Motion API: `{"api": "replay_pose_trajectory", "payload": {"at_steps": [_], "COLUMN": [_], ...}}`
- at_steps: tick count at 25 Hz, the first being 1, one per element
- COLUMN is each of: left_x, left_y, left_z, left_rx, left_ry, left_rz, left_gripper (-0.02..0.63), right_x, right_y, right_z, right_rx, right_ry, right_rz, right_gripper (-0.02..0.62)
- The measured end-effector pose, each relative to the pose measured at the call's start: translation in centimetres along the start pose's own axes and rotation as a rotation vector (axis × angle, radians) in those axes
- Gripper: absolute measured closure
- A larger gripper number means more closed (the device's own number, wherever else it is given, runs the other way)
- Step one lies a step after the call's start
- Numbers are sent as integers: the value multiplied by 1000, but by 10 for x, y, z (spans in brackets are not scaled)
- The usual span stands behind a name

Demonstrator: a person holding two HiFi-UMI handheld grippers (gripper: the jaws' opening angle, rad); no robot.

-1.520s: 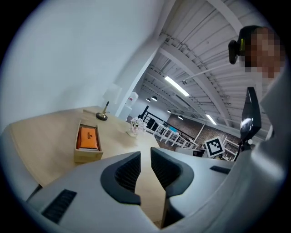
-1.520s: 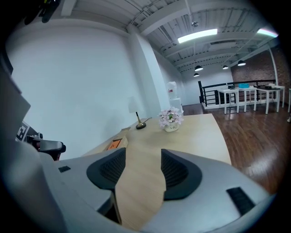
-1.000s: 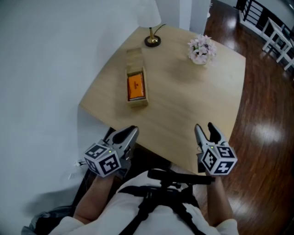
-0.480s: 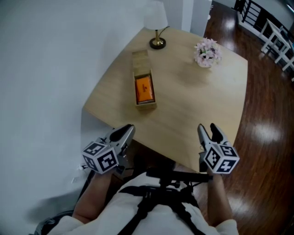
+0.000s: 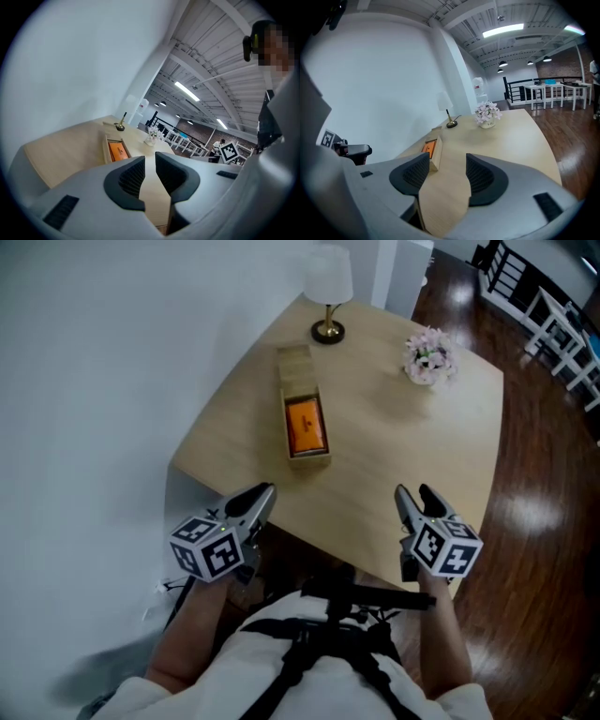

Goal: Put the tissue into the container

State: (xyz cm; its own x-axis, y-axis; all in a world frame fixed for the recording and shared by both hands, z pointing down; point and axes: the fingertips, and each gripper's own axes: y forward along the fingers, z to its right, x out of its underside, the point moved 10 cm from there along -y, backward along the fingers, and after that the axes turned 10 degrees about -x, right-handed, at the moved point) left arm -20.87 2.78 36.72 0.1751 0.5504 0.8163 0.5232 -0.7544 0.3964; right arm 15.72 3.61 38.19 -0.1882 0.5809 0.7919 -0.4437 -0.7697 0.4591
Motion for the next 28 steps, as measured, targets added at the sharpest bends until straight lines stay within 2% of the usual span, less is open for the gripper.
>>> {"api": "replay_pose_trajectory", "payload": {"at_steps": [6,16,19,23,28], "left_x": [0,7,8,9,12], "left_y": [-7,-18,-21,-26,-26], "left_z": [-6,-17,-18,-19,-23], "left_rx": [14,8,9,7,5], "left_ry": [-8,-26,-29,-33,-42], "left_rz": [1,-12,-9,-7,-4], "left_gripper": [552,552,552,552,552], "right_x": [2,7,7,7,8], "right_y": [3,1,1,2,7], "right_z": [-21,-40,-45,-51,-57], "right_rx": [-36,-90,-106,-129,-125], "right_ry": [-51,-91,-94,-85,-145], "right_rz": [-31,-47,-55,-67,-79], "right_gripper": [358,559,595,595,595]}}
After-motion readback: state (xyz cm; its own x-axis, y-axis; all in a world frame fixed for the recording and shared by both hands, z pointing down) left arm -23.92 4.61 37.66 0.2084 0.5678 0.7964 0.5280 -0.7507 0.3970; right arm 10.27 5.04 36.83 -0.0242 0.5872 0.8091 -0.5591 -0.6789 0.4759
